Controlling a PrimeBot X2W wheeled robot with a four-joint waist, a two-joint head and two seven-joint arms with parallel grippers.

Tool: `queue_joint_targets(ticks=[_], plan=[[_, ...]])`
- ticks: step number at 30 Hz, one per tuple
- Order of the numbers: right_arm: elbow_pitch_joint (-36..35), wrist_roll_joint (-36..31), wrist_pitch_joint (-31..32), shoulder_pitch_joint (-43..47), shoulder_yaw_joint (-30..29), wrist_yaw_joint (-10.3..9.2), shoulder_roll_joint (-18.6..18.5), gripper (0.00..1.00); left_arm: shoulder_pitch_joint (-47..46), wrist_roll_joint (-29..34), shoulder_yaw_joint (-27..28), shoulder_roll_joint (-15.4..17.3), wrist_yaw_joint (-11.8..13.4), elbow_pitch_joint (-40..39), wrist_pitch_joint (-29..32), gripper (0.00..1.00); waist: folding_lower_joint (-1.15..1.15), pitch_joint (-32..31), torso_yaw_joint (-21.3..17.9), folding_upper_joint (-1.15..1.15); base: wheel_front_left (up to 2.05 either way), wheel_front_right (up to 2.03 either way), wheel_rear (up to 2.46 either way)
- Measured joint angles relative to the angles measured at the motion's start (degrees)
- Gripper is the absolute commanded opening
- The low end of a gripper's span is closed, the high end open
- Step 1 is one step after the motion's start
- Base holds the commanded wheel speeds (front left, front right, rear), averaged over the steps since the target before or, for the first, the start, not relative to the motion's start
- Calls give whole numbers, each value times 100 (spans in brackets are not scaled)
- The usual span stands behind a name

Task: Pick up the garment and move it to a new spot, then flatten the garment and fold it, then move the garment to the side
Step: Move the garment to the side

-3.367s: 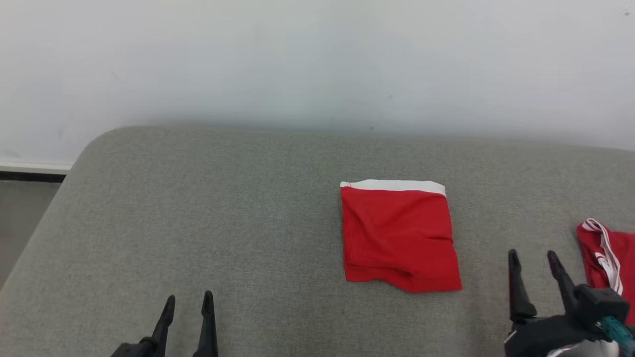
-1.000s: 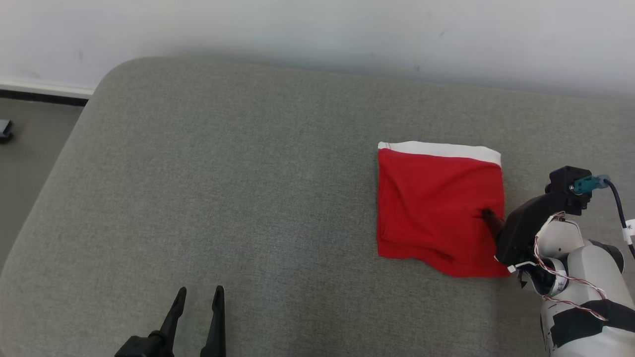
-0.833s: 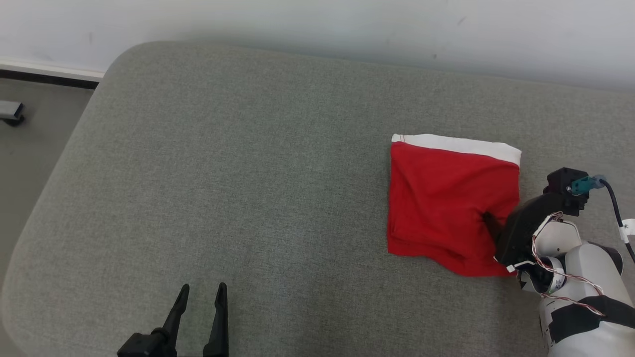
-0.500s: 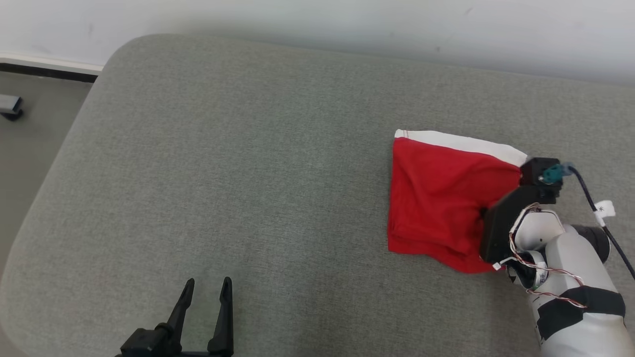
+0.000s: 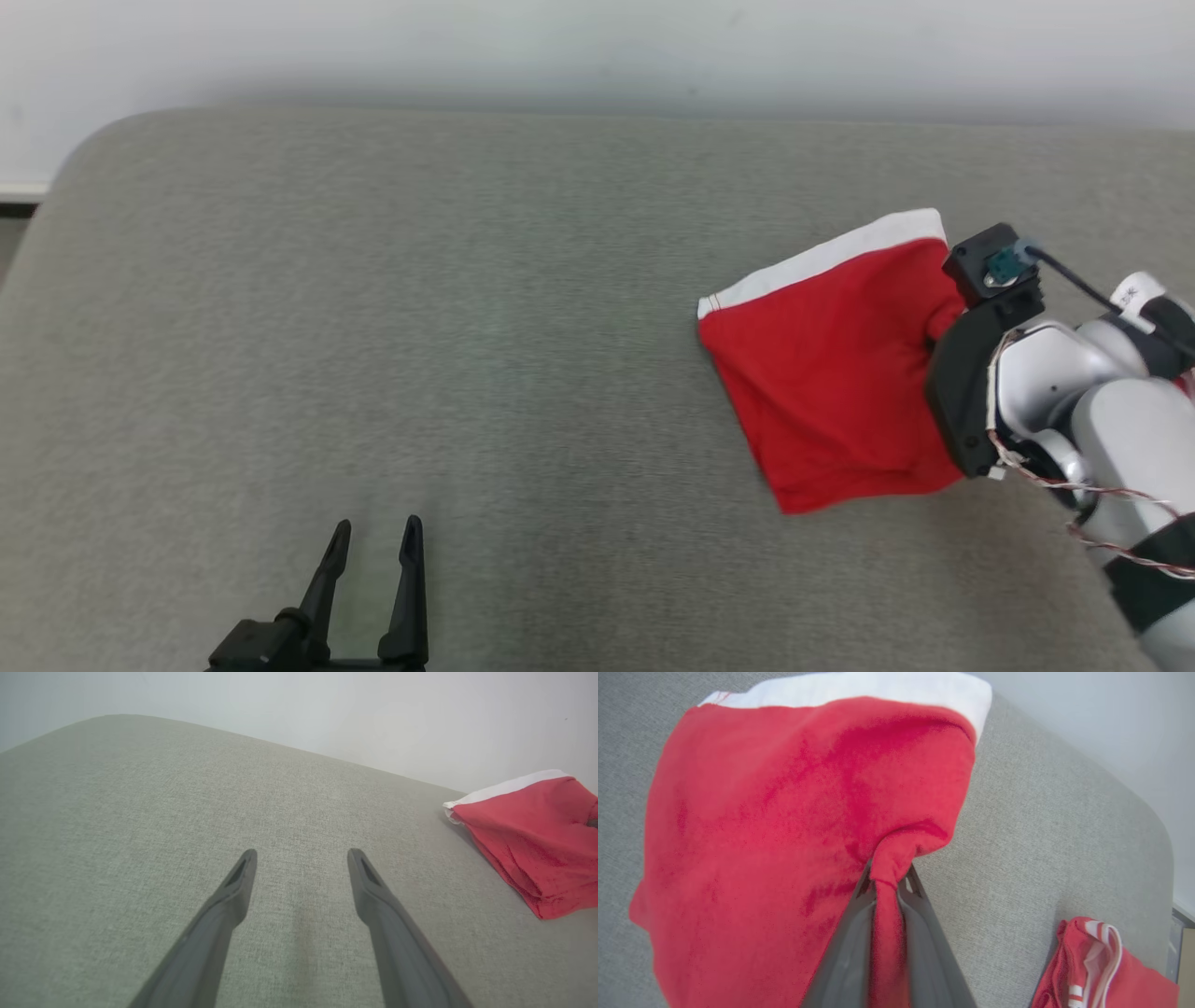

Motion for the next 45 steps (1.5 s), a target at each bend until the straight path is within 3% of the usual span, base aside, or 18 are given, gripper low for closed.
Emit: queue_joint_targets(ticks=[9, 18, 23, 34, 40, 41, 42, 45], plan=[[-753, 291, 126, -126, 358, 0, -1055, 0, -151, 85, 44, -2, -24, -37, 0, 100, -1, 86, -776, 0, 0, 0, 0], [-753, 216, -55, -2, 3, 0, -1346, 0, -286, 276, 155, -3, -78, -30, 1, 100, 0, 347, -1346, 0, 0, 0, 0], [-465, -79, -495, 14, -259, 0, -1503, 0, -409, 411, 194, -4, -119, -21, 0, 100, 0, 554, -1485, 0, 0, 0, 0], [890, -697, -1583, 13, -1419, 0, -1266, 0, -549, 544, 155, 85, -153, -63, 1, 100, 0, 874, -1488, 0, 0, 0, 0], [1644, -1185, -2049, 18, -2347, 0, -910, 0, -648, 569, 43, 152, -162, -98, 0, 100, 0, 996, -1337, 0, 0, 0, 0], [1741, -1300, -2142, 23, -2504, 0, -843, 41, -661, 577, 29, 164, -162, -98, 0, 100, 0, 1010, -1306, 0, 0, 0, 0], [1828, -1384, -2186, 21, -2685, 0, -767, 100, -676, 592, 13, 168, -162, -102, 1, 100, 0, 1022, -1277, 0, 0, 0, 0], [2029, -1706, -2325, 43, -3107, 0, -521, 100, -697, 609, 27, 183, -162, -100, 0, 100, 0, 1032, -1198, 0, 0, 0, 0]])
